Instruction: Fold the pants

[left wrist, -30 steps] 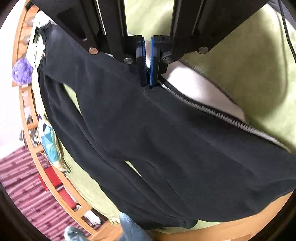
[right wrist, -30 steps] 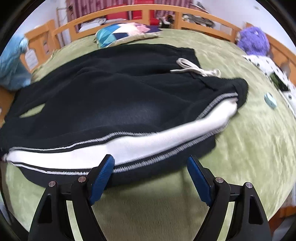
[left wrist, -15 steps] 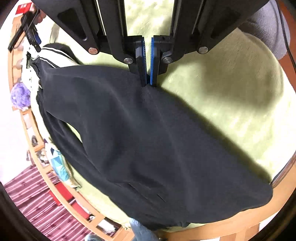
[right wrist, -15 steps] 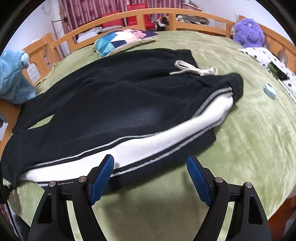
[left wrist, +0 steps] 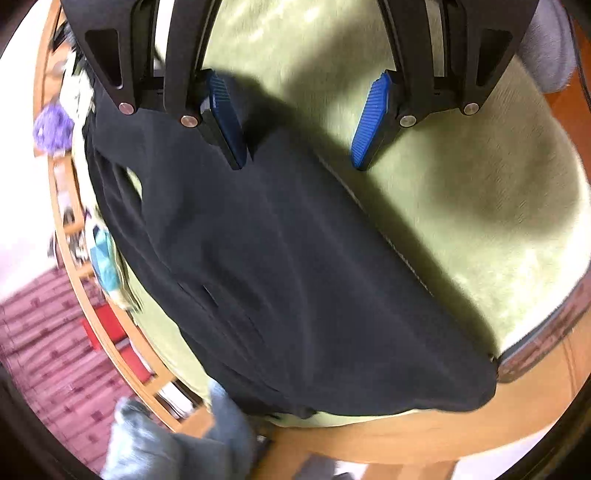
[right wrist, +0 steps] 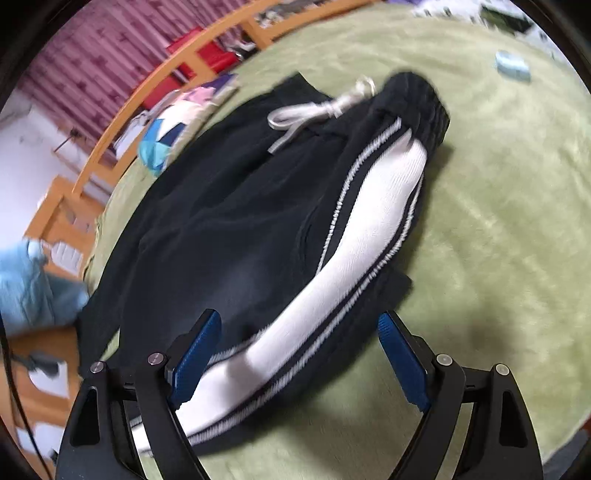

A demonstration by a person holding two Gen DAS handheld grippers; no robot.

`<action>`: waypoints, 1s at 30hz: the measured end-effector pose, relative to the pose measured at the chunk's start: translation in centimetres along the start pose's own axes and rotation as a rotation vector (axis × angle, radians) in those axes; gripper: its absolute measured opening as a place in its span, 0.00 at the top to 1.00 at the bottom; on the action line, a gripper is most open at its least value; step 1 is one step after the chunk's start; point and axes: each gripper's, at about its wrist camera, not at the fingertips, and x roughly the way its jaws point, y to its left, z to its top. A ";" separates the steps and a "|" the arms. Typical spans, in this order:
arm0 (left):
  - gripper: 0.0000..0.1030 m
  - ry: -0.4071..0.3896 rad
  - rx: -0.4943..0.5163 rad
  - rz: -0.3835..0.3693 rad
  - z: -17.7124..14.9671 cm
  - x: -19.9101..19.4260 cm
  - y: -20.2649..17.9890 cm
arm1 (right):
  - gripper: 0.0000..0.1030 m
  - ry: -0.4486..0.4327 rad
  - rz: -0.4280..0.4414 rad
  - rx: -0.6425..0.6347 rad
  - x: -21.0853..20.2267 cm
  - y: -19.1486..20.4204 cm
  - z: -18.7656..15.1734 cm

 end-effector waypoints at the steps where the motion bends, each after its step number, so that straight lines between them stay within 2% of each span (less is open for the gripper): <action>1: 0.46 -0.012 -0.018 0.009 0.1 0.5 0.0 | 0.17 0.031 -0.008 0.011 1.1 -0.1 0.0; 3: 0.47 -0.041 -0.012 0.030 0.4 1.1 -0.9 | 0.20 0.035 -0.020 0.014 1.8 -0.4 -0.3; 4: 0.58 -0.054 0.001 0.039 0.5 1.1 -1.2 | 0.38 0.010 -0.027 -0.009 1.5 -0.2 -0.5; 5: 0.73 -0.065 0.024 0.045 0.8 1.2 -1.8 | 0.55 0.011 -0.024 -0.037 1.3 0.1 -0.5; 6: 0.94 -0.055 0.048 0.031 1.1 1.3 -2.1 | 0.76 0.018 -0.015 -0.064 0.9 0.5 -0.5; 9: 0.95 -0.080 0.062 -0.038 2.4 -0.1 -3.2 | 0.85 -0.039 0.045 -0.109 -1.6 1.9 0.4; 13: 0.95 -0.152 0.115 -0.108 5.4 -3.1 -7.0 | 0.86 -0.087 0.126 -0.169 -4.4 5.6 3.4; 17: 0.95 -0.261 0.177 -0.116 8.7 -4.5 -11.9 | 0.86 -0.130 0.164 -0.195 -5.2 10.5 8.0; 19: 0.95 -0.315 0.201 -0.086 10.4 -3.7 -14.3 | 0.86 -0.128 0.172 -0.171 -4.2 12.3 10.2; 23: 0.95 -0.337 0.184 -0.097 13.6 -1.2 -17.5 | 0.87 -0.139 0.186 -0.137 -2.2 15.2 14.2; 26: 0.95 -0.349 0.213 -0.074 15.8 1.0 -20.4 | 0.87 -0.169 0.199 -0.132 -1.3 16.9 16.9; 30: 0.95 -0.353 0.248 -0.061 18.4 4.2 -23.5 | 0.88 -0.190 0.210 -0.119 2.0 18.5 21.0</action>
